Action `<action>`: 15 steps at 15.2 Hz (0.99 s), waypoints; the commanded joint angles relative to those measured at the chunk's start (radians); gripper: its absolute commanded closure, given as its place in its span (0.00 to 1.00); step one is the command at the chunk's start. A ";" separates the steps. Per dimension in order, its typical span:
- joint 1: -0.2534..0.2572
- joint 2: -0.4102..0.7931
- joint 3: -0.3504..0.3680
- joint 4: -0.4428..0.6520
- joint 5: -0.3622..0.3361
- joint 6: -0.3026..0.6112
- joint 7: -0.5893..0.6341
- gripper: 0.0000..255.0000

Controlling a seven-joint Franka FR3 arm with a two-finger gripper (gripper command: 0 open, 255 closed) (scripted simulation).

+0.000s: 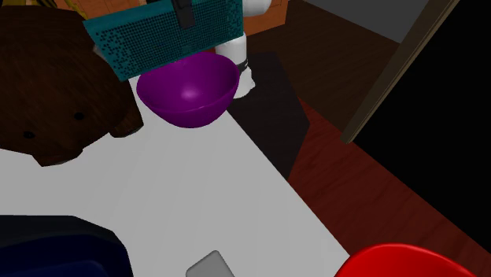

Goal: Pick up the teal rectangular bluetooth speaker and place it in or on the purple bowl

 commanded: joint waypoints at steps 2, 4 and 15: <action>0.000 -0.002 0.000 -0.042 0.000 0.041 -0.002 1.00; -0.001 -0.004 -0.001 -0.070 0.000 0.067 -0.002 1.00; -0.001 -0.006 -0.001 -0.110 0.000 0.105 -0.004 1.00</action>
